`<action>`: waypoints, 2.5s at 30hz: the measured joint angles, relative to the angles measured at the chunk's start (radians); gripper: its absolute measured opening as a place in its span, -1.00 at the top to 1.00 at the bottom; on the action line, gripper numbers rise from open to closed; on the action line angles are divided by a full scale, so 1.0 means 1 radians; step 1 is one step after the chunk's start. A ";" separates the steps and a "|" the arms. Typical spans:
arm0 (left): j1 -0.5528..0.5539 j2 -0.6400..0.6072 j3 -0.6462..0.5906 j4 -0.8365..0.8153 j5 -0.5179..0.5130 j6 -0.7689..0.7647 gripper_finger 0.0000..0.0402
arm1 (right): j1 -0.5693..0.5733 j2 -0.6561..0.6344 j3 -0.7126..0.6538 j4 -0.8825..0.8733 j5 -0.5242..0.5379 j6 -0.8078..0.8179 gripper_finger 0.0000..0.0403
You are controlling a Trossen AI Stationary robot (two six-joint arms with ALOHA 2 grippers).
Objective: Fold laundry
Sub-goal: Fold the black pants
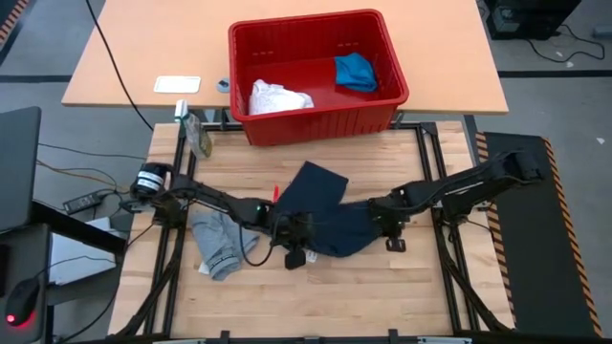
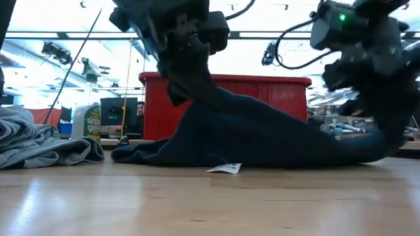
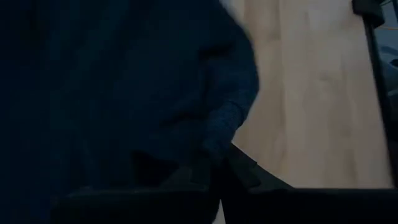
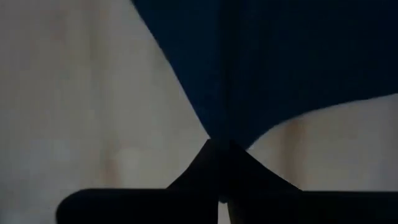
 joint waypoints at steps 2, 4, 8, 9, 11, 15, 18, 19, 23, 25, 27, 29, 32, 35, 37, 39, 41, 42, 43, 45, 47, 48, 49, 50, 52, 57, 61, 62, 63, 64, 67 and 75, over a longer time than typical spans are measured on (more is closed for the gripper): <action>-0.027 -0.006 0.000 -0.022 0.000 -0.056 0.95 | 0.002 -0.026 0.031 -0.043 -0.093 0.029 0.96; -0.053 -0.020 -0.001 -0.034 -0.029 -0.118 0.96 | 0.005 -0.057 0.069 -0.048 -0.125 0.059 0.96; -0.104 -0.094 0.001 -0.117 -0.193 -0.180 0.96 | -0.013 -0.076 0.144 0.012 -0.058 0.082 0.97; -0.109 -0.113 0.001 -0.166 -0.239 -0.203 0.96 | -0.028 -0.071 0.161 0.034 -0.032 0.082 0.97; -0.110 -0.149 0.000 -0.261 -0.328 -0.263 0.96 | -0.067 -0.056 0.183 0.079 0.020 0.084 0.97; -0.086 -0.203 -0.001 -0.434 -0.440 -0.405 0.96 | -0.158 -0.009 0.200 0.101 0.123 0.080 0.97; -0.063 -0.229 -0.003 -0.492 -0.453 -0.474 0.96 | -0.229 0.017 0.201 0.156 0.152 0.037 0.97; -0.057 -0.233 -0.003 -0.514 -0.453 -0.502 0.96 | -0.255 0.029 0.201 0.189 0.151 0.021 0.97; -0.046 -0.234 -0.005 -0.581 -0.479 -0.638 0.96 | -0.347 0.095 0.201 0.348 0.119 -0.006 0.97; -0.046 -0.234 -0.003 -0.605 -0.507 -0.729 0.96 | -0.384 0.141 0.201 0.426 0.098 -0.008 0.97; -0.046 -0.233 -0.005 -0.679 -0.546 -0.834 0.96 | -0.410 0.191 0.201 0.505 0.092 -0.007 0.97; -0.050 -0.233 -0.005 -0.732 -0.583 -0.925 0.96 | -0.431 0.247 0.201 0.577 0.092 -0.005 0.97; -0.040 -0.233 -0.005 -0.837 -0.612 -1.024 0.96 | -0.455 0.329 0.201 0.682 0.094 0.005 0.95; -0.013 -0.219 -0.004 -0.888 -0.627 -1.044 0.96 | -0.472 0.397 0.201 0.771 0.097 0.050 0.80; 0.011 -0.211 -0.005 -0.912 -0.628 -1.050 0.95 | -0.482 0.428 0.201 0.821 0.102 0.084 0.65; 0.032 -0.201 -0.005 -0.918 -0.630 -1.070 0.93 | -0.491 0.441 0.201 0.862 0.132 0.136 0.49; 0.051 -0.190 -0.005 -0.932 -0.629 -1.099 0.92 | -0.496 0.444 0.201 0.901 0.164 0.186 0.34; 0.059 -0.185 -0.005 -0.937 -0.629 -1.115 0.92 | -0.498 0.441 0.201 0.910 0.176 0.198 0.26; 0.066 -0.181 -0.005 -0.940 -0.629 -1.130 0.92 | -0.498 0.437 0.201 0.923 0.191 0.202 0.20; 0.075 -0.179 -0.005 -0.945 -0.629 -1.148 0.92 | -0.493 0.430 0.201 0.946 0.203 0.200 0.10; 0.079 -0.179 -0.004 -0.947 -0.628 -1.158 0.92 | -0.484 0.429 0.201 0.973 0.152 0.157 0.05; 0.082 -0.179 -0.004 -0.948 -0.628 -1.167 0.92 | -0.477 0.430 0.201 0.979 0.107 0.126 0.04; 0.082 -0.179 -0.004 -0.953 -0.626 -1.178 0.92 | -0.470 0.432 0.201 0.983 0.063 0.091 0.04; 0.082 -0.179 -0.004 -0.962 -0.624 -1.187 0.92 | -0.461 0.433 0.201 0.981 0.027 0.051 0.05; 0.082 -0.179 -0.004 -0.979 -0.619 -1.215 0.92 | -0.439 0.433 0.196 0.976 0.003 -0.031 0.09; 0.082 -0.179 -0.004 -1.030 -0.608 -1.269 0.91 | -0.417 0.434 0.167 0.969 0.028 -0.115 0.24; 0.082 -0.168 -0.003 -1.048 -0.608 -1.269 0.91 | -0.419 0.434 0.149 0.928 0.046 -0.153 0.33; 0.082 -0.164 -0.003 -1.047 -0.607 -1.267 0.91 | -0.418 0.434 0.147 0.917 0.045 -0.157 0.34; 0.084 -0.155 -0.003 -1.046 -0.606 -1.263 0.90 | -0.417 0.434 0.144 0.912 0.044 -0.160 0.36; 0.087 -0.147 -0.003 -1.041 -0.606 -1.260 0.89 | -0.412 0.434 0.141 0.913 0.042 -0.161 0.38; 0.095 -0.130 -0.003 -1.021 -0.586 -1.244 0.84 | -0.395 0.434 0.138 0.916 0.023 -0.165 0.42; 0.099 -0.131 -0.003 -1.046 -0.552 -1.241 0.60 | -0.371 0.518 0.141 0.897 0.064 -0.118 0.55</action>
